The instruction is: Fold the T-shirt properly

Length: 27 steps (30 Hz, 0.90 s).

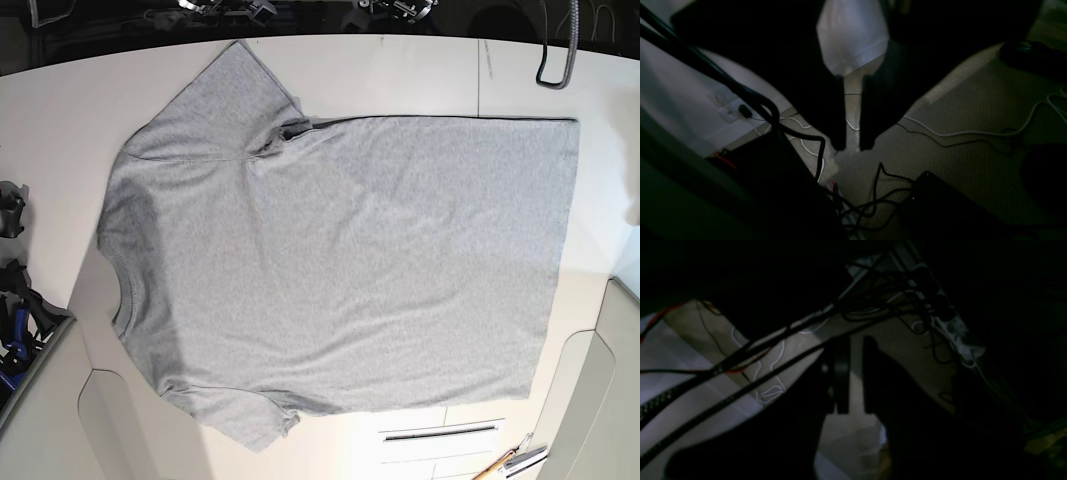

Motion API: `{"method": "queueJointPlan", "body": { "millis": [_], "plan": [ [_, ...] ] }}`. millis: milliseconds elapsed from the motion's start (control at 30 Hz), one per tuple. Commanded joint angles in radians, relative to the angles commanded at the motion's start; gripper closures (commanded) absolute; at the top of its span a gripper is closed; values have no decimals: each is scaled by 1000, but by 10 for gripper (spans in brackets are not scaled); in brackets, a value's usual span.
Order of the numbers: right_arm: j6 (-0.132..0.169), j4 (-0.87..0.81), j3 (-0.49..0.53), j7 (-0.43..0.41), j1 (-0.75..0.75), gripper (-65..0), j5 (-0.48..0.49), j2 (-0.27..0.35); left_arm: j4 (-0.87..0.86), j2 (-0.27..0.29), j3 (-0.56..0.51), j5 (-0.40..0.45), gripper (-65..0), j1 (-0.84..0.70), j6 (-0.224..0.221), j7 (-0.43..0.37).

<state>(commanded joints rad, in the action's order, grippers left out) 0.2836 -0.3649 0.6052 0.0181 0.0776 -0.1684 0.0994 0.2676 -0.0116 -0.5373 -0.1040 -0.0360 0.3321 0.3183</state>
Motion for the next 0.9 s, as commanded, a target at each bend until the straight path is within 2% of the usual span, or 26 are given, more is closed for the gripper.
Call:
{"method": "queueJointPlan", "body": {
  "millis": [100, 133, 233, 300, 400, 533, 567, 633, 700, 733, 767, 833, 900],
  "plan": [
    [0, 0, 0, 0, 0, -242, 0, 0, 0, 0, 0, 0, -163, 0, 63, 0],
    [0, 0, 0, 0, 0, -257, 0, 0, 1, 0, 0, 0, -168, 0, 80, 0],
    [0, 0, 0, -11, 0, -249, 0, 0, 2, 0, 0, 0, -167, 0, 84, -15],
    [0, 0, 0, -22, 0, -204, 0, 0, 2, 0, 0, 0, -159, 0, 83, -16],
    [1, 0, 0, -22, 0, -114, 0, 0, 2, 0, 0, 0, -81, 0, 77, -16],
    [1, 0, 0, -22, 0, -110, 37, 0, 2, 0, 0, 0, -73, 0, 74, -42],
    [2, 0, 0, -21, 0, -110, 51, 0, 2, 0, 0, 0, -73, 0, 86, -57],
    [2, 0, 0, -21, 1, -110, 56, 3, 2, -7, 0, 0, -73, 0, 163, -60],
    [20, 0, 0, -21, 4, -110, 56, 11, 2, -8, 0, 0, -73, -1, 240, -48],
    [48, 0, 0, -21, 4, -110, 56, 17, 2, -8, 0, -8, -73, -6, 245, -10],
    [76, 0, 0, -21, 3, -110, 56, 23, 3, -8, 0, -29, -73, -10, 238, 5],
    [120, 0, 0, -21, 3, -110, 56, 35, 17, -11, 3, -59, -73, -27, 196, 28],
    [144, 0, 0, -21, 5, -110, 56, 48, 51, -19, 14, -69, -73, -56, 174, 36]
  ]
}}
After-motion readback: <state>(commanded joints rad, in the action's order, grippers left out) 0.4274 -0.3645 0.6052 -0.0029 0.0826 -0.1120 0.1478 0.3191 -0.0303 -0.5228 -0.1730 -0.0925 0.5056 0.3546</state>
